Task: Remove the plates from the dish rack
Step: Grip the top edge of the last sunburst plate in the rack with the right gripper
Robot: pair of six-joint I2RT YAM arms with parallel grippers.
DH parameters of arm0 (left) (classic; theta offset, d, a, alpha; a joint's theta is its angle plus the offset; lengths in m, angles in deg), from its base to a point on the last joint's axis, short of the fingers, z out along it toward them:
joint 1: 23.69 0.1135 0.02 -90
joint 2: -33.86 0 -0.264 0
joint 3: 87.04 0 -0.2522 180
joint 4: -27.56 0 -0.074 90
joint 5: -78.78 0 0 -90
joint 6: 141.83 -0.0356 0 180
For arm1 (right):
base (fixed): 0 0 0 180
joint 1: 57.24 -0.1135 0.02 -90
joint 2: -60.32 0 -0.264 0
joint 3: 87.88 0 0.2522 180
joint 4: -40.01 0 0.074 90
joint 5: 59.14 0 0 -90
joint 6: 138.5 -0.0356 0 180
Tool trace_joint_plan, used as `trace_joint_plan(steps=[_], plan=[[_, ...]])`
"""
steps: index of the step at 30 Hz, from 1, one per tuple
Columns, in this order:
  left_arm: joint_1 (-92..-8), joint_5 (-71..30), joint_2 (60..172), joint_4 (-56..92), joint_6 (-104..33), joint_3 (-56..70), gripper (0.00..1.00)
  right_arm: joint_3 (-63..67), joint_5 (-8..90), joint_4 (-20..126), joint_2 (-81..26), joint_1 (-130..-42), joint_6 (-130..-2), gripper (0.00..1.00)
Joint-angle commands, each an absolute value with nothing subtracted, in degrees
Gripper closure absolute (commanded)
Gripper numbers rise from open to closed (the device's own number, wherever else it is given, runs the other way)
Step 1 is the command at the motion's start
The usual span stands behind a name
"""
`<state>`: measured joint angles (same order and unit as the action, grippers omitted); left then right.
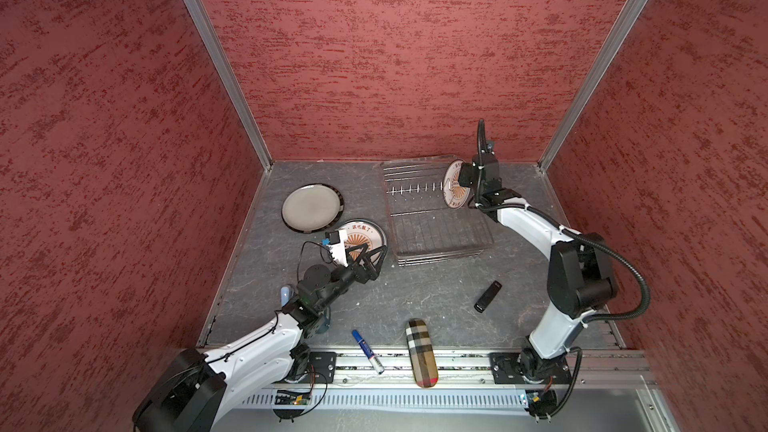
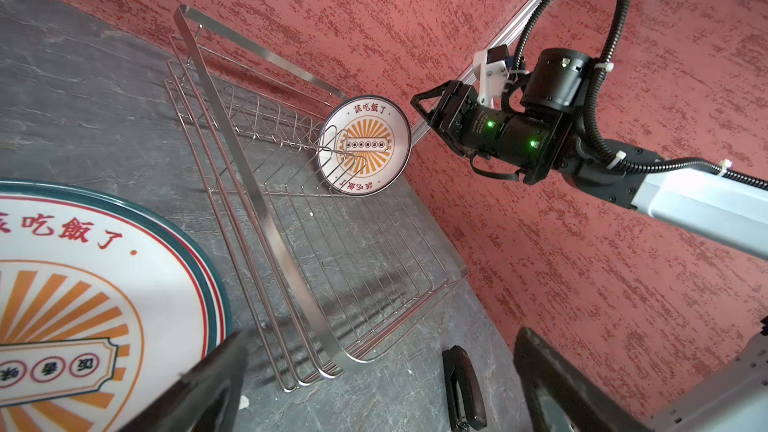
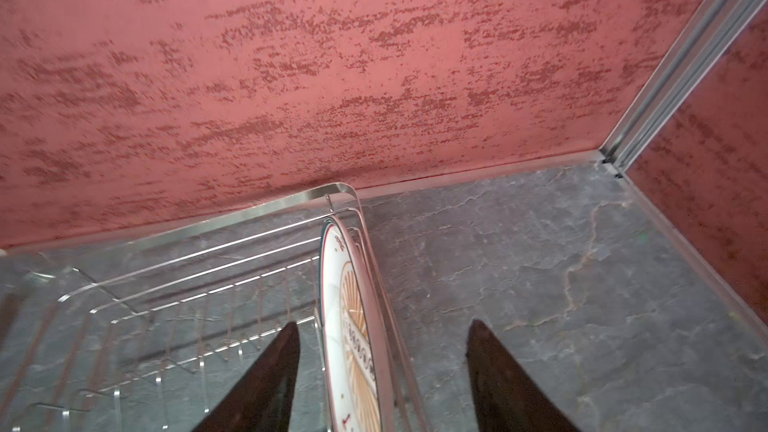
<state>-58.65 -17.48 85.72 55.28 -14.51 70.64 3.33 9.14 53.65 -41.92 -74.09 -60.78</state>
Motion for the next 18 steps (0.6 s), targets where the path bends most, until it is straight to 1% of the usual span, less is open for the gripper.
trace_joint_plan(steps=[1,4,7,9,10,11,18], plan=[[-58.93,-16.56,85.56,54.95,-16.64,69.4,0.01,6.89,6.28,57.65,-44.44,-74.21,-58.33,0.45],[-59.02,-16.5,85.38,55.99,-16.23,69.89,0.01,8.84,6.51,58.17,-46.29,-74.21,-57.83,0.54],[-59.19,-16.21,85.08,55.81,-16.27,69.92,0.0,10.35,5.66,58.88,-47.94,-74.21,-57.47,0.59],[-59.2,-15.72,85.27,56.12,-16.23,70.1,0.01,11.01,5.44,59.01,-48.97,-74.2,-57.12,0.75],[-59.2,-15.71,85.42,56.08,-16.23,69.98,0.01,11.31,5.13,59.17,-49.4,-74.21,-57.07,0.82],[-59.2,-15.63,85.54,56.0,-16.37,69.88,0.0,11.61,4.88,59.25,-49.77,-74.21,-56.86,0.85],[-59.37,-15.88,85.95,56.06,-16.19,69.61,0.01,12.25,4.07,58.81,-50.69,-75.2,-55.67,0.86]])
